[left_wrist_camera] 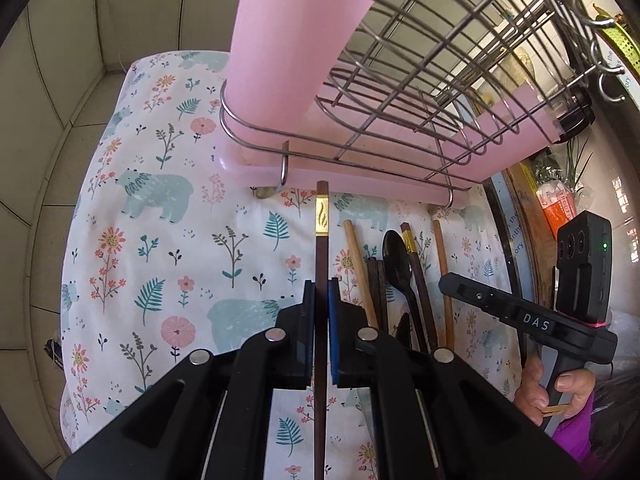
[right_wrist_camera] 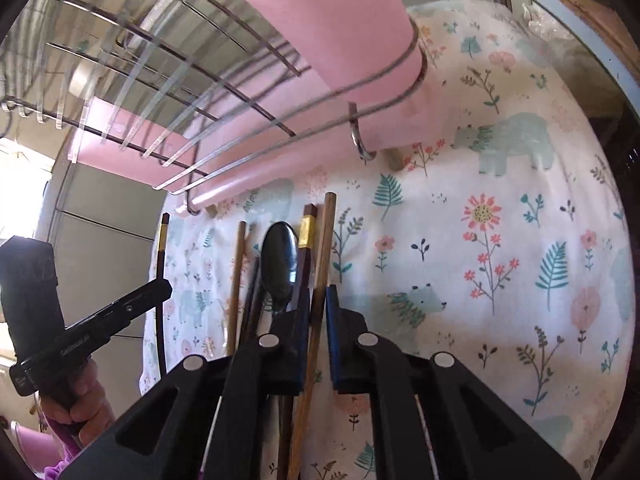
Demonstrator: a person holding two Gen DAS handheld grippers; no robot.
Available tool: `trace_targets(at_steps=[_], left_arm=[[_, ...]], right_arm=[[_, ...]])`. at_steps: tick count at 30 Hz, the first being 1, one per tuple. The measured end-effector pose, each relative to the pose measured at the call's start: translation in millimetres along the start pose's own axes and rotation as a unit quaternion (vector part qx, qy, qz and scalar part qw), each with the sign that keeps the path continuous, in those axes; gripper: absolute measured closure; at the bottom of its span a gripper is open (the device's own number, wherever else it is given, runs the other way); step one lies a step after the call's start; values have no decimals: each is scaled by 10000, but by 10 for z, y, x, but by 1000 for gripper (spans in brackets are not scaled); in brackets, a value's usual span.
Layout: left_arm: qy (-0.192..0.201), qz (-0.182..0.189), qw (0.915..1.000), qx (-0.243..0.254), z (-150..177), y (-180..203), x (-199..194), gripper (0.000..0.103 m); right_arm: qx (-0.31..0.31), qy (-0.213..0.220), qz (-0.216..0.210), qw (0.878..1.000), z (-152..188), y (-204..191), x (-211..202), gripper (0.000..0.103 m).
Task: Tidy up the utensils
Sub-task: 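Grasp the dark gold-tipped chopstick with the left tool while the right tool grasps a wooden chopstick, then lift both chopsticks and lower them into the tall pink cup of the caddy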
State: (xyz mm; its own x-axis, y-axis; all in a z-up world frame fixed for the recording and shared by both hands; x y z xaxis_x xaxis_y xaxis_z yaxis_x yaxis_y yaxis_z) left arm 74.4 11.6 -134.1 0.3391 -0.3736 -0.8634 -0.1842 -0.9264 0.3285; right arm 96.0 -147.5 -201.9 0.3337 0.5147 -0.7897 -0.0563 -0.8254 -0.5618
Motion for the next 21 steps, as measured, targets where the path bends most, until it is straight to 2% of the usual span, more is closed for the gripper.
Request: trace_targets(at_steps=[4,10,16,21], left_arm=[[344,43,9994,45,-21,-26,-273,98],[1210,117,9923,219,-118,107,-796,98],[2116,5,9763,454,-345,327,-1274,98],[2722,-56,9610,490,-562,385,-1570,98]], right_arm=[[-170,380,-134,9990,10,-130,-224,97],[-595,1192,-243,9908,-112,-359,-689,97],[-918,1896,-440,9766,-278,-565,-1268,97],[-1133,2643,-460,9567,-503,-673,-1773,97]])
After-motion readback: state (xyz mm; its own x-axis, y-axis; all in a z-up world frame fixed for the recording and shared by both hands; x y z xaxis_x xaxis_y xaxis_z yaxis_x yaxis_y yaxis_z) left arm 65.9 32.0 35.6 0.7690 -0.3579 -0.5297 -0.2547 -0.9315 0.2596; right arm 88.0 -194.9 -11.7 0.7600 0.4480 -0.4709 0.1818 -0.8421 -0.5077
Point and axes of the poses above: each gripper's, at about its wrist camera, not at the fingertips, and x roughly the way its jaws point, y to its right, z to its underside, the point moved 8 cm from there along x, roughly the way its jaws point, and after that the axes turned 4 degrees about x, right-handed, at the moved point
